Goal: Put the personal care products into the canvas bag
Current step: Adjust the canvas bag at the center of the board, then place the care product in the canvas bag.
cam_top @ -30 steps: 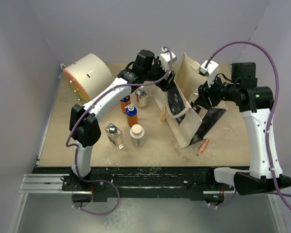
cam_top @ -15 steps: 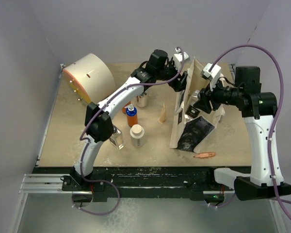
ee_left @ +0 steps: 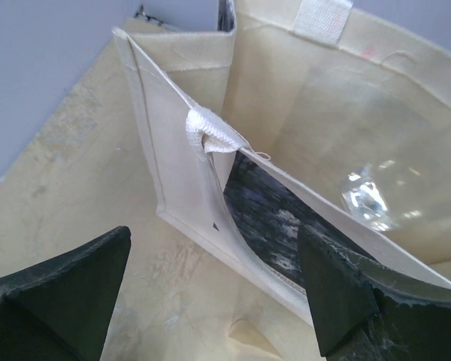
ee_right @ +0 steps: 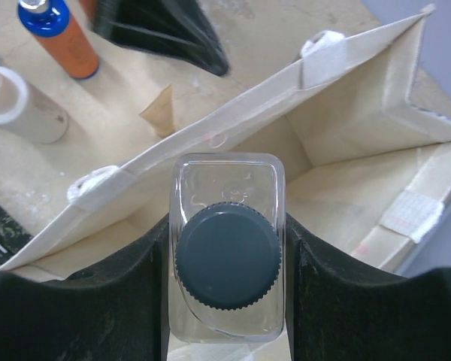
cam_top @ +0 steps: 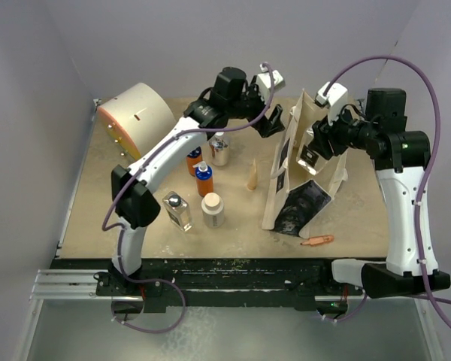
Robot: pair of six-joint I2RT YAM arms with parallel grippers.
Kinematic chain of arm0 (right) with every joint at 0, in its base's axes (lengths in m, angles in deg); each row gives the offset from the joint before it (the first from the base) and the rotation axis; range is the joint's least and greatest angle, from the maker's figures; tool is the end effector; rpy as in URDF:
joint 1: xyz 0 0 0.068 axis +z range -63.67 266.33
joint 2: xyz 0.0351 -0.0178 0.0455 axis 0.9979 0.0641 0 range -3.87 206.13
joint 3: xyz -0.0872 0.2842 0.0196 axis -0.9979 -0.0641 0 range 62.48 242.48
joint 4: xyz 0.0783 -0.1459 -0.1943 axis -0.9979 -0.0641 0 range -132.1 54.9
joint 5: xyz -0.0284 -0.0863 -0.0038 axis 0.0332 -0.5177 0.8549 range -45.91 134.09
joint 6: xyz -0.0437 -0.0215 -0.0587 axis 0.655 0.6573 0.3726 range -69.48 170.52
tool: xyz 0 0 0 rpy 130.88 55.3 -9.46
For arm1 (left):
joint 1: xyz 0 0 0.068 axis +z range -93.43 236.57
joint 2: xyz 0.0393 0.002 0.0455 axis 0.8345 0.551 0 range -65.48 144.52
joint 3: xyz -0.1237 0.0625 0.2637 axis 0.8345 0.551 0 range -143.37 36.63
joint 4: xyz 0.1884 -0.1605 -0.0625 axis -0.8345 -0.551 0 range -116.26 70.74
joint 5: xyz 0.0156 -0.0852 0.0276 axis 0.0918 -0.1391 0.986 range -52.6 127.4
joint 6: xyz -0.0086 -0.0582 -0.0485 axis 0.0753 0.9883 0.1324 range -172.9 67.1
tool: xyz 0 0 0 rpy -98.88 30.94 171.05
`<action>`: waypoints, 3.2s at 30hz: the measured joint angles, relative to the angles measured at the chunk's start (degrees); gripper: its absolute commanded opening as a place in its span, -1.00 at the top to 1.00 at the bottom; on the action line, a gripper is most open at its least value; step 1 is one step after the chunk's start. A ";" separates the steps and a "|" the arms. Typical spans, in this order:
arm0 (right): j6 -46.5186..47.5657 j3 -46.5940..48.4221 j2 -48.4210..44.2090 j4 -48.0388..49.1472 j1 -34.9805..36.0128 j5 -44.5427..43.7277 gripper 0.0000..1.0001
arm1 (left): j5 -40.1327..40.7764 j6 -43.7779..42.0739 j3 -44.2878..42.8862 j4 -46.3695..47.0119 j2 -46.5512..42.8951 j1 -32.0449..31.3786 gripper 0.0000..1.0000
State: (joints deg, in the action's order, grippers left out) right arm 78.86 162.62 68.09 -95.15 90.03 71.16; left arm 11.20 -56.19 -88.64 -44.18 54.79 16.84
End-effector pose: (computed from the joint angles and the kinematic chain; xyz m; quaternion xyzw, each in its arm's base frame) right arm 0.2215 0.0438 0.4851 -0.3438 0.7854 0.0991 0.5051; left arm 0.3835 -0.3558 0.3994 0.4135 0.6942 -0.3511 0.4732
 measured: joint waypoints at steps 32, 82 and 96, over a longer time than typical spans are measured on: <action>9.97 11.17 18.08 0.33 -9.25 7.13 1.00 | 3.69 -26.01 2.36 -21.90 -9.35 -24.20 -0.83; 41.00 6.12 28.28 6.93 -9.79 16.02 1.00 | -6.78 -42.88 12.31 -28.63 -13.22 -22.47 1.00; 39.74 0.55 30.36 11.74 -9.84 15.54 1.00 | -7.87 -42.95 12.70 -28.63 -13.57 -22.05 1.00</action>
State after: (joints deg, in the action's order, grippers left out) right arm 118.60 163.16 98.45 -83.41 80.20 86.70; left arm 3.33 -99.14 -75.94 -72.82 41.22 -5.21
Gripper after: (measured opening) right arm 0.517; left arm 0.036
